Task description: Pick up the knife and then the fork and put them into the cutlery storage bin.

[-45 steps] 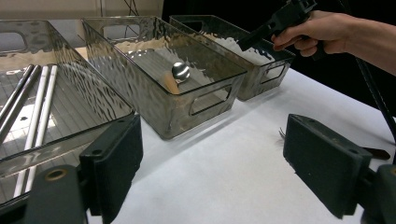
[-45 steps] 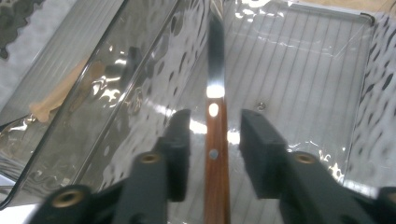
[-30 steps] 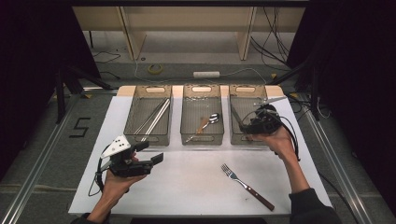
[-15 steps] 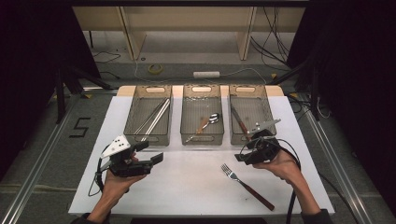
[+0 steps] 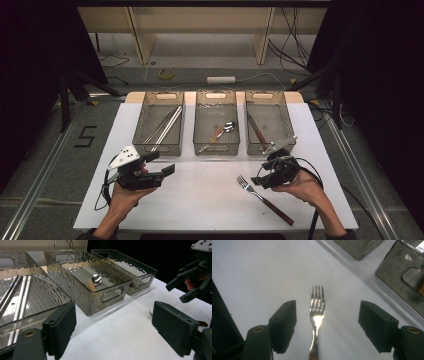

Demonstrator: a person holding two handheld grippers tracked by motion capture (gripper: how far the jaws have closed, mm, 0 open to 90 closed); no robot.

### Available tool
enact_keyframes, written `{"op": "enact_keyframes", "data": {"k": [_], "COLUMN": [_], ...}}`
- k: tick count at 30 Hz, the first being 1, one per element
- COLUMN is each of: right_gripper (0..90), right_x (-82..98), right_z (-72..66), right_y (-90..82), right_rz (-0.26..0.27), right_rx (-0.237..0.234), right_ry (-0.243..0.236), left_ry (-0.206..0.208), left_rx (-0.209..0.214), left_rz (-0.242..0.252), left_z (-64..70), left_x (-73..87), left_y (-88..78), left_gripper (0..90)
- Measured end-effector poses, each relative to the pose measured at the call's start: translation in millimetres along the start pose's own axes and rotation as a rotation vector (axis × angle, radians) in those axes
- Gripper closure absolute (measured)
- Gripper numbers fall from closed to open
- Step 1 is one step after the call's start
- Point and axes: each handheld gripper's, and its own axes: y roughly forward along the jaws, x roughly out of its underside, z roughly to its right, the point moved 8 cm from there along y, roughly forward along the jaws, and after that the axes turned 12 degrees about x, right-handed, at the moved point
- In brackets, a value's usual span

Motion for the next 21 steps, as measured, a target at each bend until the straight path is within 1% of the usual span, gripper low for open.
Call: {"op": "enact_keyframes", "data": {"k": [3, 7, 16, 18, 21], "right_gripper": [31.8, 31.9, 34.5, 35.9, 37.3], "right_x": [3.9, 8.6, 22.0, 26.2, 32.8], "right_z": [-2.7, -5.6, -16.4, -17.6, -17.5], "right_y": [-0.8, -2.9, -4.4, -5.4, -4.5], "right_rz": [-0.009, -0.022, -0.056, -0.068, -0.092], "right_rx": [0.000, -0.003, 0.000, -0.004, 0.003], "right_ry": [-0.008, -0.005, -0.051, -0.055, -0.064], "left_ry": [0.001, 0.000, 0.002, 0.004, 0.005], "left_rx": [0.001, 0.000, 0.000, 0.001, 0.001], "left_rz": [-0.002, 0.001, 0.002, 0.001, 0.001], "left_z": [0.2, 0.2, 0.7, 1.1, 1.2], "left_x": [0.1, -0.1, -0.5, -0.5, -0.4], "left_y": [0.1, -0.1, 0.0, 0.1, 0.0], "left_gripper": [19.2, 19.2, 19.2, 19.2, 19.2]}}
